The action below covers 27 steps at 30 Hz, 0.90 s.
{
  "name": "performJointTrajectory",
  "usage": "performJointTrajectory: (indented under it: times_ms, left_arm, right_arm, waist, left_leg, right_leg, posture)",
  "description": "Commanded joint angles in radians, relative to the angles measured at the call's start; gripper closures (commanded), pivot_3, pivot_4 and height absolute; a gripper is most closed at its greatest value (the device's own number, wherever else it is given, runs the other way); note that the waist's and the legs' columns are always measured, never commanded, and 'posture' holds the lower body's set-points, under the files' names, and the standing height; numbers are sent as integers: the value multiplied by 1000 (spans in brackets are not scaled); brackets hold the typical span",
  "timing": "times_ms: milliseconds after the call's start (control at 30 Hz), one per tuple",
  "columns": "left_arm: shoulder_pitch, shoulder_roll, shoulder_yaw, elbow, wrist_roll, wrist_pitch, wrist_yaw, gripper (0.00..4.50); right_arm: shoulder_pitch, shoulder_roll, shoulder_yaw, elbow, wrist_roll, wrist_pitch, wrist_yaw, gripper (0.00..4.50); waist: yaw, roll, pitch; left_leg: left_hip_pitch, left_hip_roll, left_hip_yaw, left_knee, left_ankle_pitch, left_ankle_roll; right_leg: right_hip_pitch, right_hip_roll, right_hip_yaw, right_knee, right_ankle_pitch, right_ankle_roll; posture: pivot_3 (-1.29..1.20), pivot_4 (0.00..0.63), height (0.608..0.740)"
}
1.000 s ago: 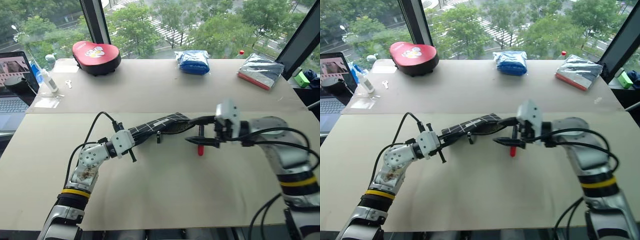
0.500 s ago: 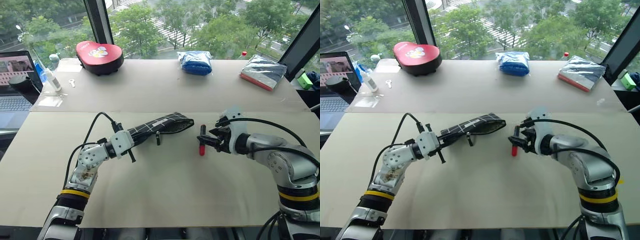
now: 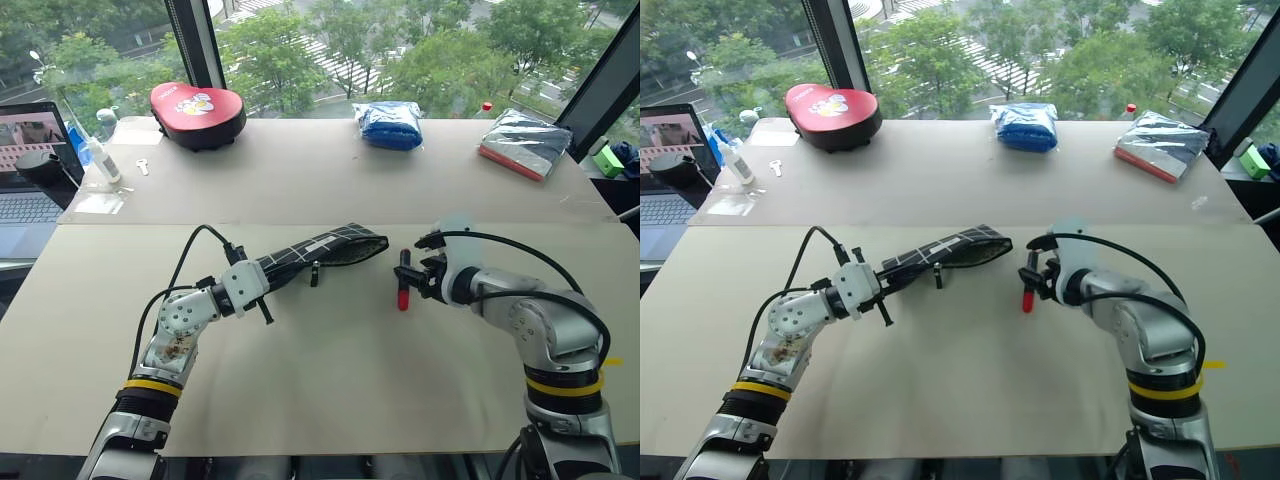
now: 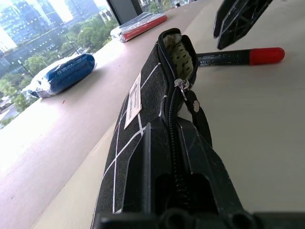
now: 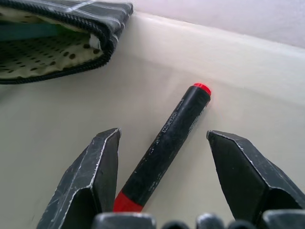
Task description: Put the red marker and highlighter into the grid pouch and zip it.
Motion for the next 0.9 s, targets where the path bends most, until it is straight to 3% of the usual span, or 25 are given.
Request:
performJointTrajectory:
  times_ms: [33, 633, 767, 900]
  left_arm:
    - [5, -1, 12, -21, -2, -9, 15, 4500]
    - [12, -2, 11, -33, -1, -5, 34, 4500]
    - [12, 0, 12, -33, 0, -5, 37, 4500]
    - [10, 0, 11, -31, 1, -5, 38, 4500]
  right_arm:
    - [-16, 17, -7, 9, -33, -18, -32, 1260]
    - [89, 21, 62, 107, -154, -135, -47, 1260]
    - [109, 4, 73, 126, -181, -180, -47, 2281]
    - [113, -4, 78, 132, -196, -208, -41, 3708]
  waist:
    - [0, 0, 0]
    - [-8, 0, 0]
    - [-4, 0, -1]
    - [0, -1, -1]
  left_leg:
    - [0, 0, 0, 0, 0, 0]
    - [3, 0, 0, 0, 0, 0]
    - [7, 0, 0, 0, 0, 0]
    - [8, 0, 0, 0, 0, 0]
  right_leg:
    - [0, 0, 0, 0, 0, 0]
    - [3, 1, 0, 0, 0, 0]
    - [7, 1, 0, -1, 0, 0]
    - [8, 1, 0, -1, 0, 0]
  posture:
    - [0, 150, 740]
    - [0, 150, 740]
    - [0, 150, 740]
    - [0, 150, 740]
